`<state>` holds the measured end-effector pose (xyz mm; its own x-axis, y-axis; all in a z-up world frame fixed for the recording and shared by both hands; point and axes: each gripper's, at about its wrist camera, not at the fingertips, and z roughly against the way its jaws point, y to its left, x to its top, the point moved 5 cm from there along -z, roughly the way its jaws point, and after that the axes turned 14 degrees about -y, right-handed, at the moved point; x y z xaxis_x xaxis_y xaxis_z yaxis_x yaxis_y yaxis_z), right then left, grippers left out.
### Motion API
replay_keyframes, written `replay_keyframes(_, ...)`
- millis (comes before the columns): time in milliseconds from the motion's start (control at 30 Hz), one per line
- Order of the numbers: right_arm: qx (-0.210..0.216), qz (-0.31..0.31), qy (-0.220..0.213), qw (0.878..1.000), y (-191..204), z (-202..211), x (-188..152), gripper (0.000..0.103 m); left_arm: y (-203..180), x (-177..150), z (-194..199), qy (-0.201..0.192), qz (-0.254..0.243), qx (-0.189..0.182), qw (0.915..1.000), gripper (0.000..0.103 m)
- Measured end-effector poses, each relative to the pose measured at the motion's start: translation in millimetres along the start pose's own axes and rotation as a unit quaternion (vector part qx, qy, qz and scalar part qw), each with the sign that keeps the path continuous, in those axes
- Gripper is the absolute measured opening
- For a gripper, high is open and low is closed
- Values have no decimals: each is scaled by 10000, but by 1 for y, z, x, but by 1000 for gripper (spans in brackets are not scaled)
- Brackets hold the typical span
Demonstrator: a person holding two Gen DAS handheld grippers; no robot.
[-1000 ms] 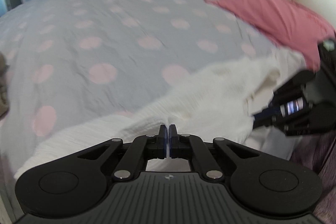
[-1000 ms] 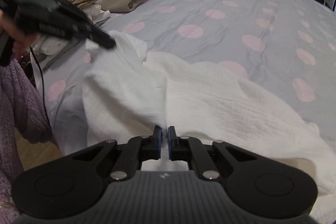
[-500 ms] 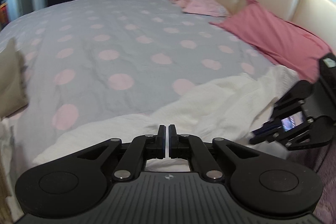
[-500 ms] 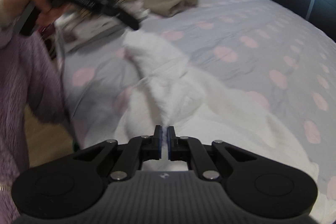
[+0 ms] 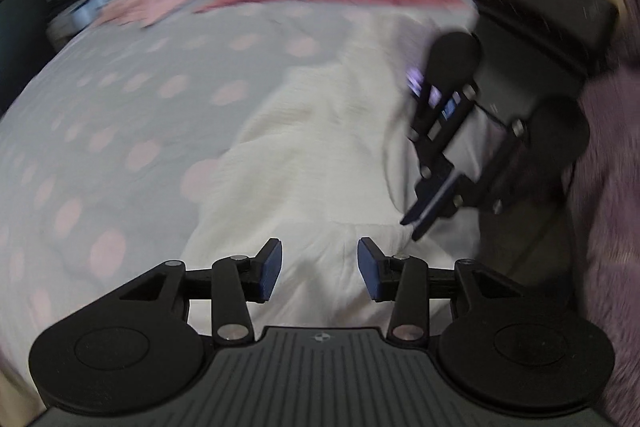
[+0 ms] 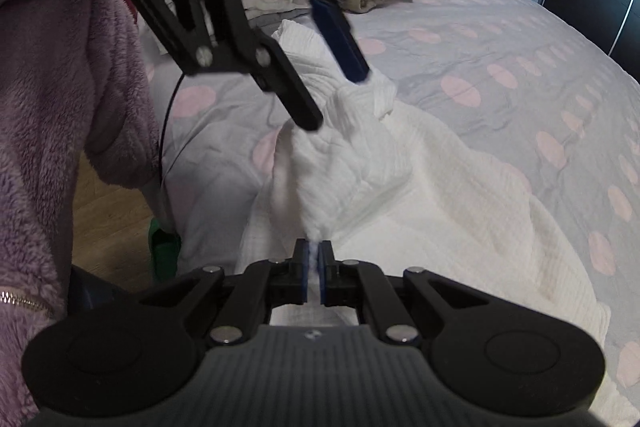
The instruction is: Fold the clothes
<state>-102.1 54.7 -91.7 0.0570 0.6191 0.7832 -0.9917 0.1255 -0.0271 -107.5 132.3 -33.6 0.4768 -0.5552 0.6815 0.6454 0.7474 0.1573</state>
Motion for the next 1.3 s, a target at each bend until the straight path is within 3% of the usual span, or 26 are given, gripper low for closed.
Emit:
replay_keyframes(100,16,30,-14,10000,1,2,-2,6,-13,20,-16,354,-749,-398,9958,40)
replay_keyframes(200,42,82,-31,10000,2,4,-3,6,-25,29,-34,691,-1386,-788,9848,40)
replay_keyframes(467,81,317,-99,9994,4,10,-4,6,-59,25,-76,1728,-2541,-1739,9356,39)
replay_keyframes(867,138,556,-113,9983,8,18,-9,6,-67,30,-106,2546,-2837,-2384,8932,40)
replay_keyframes(1067,110,611,-158,9979,8,22,-9,6,-69,27,-124,2754,-2934,-2467,8816,40)
replay_keyframes(1200,46,632,-220,9977,8,25,-9,6,-72,10,-131,2998,-3010,-2534,8691,40)
replay_keyframes(1300,26,643,-241,9976,7,26,-9,6,-72,1,-137,3047,-2907,-2517,8714,39)
